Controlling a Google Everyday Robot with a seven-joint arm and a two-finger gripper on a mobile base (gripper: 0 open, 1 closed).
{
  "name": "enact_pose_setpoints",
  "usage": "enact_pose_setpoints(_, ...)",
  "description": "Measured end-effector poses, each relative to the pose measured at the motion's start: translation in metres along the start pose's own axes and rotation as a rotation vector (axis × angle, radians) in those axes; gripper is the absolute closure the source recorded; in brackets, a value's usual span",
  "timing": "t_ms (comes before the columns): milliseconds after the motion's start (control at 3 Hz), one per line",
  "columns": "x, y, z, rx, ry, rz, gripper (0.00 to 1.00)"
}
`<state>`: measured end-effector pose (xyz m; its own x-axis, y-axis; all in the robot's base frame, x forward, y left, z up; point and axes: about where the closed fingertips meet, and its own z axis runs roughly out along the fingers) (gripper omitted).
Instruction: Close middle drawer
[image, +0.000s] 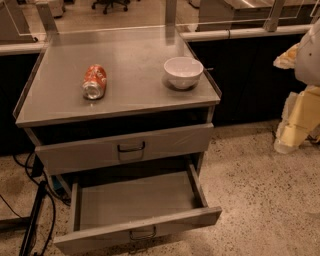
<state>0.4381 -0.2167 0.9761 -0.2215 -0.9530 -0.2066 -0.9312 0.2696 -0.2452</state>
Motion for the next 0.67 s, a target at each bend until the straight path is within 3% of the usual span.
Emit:
enact_pose_setpoints(333,0.0,0.0,0.0,0.0,0.0,0.0,0.0)
enact_pose_setpoints(667,0.0,0.0,0.0,0.0,0.0,0.0,0.13)
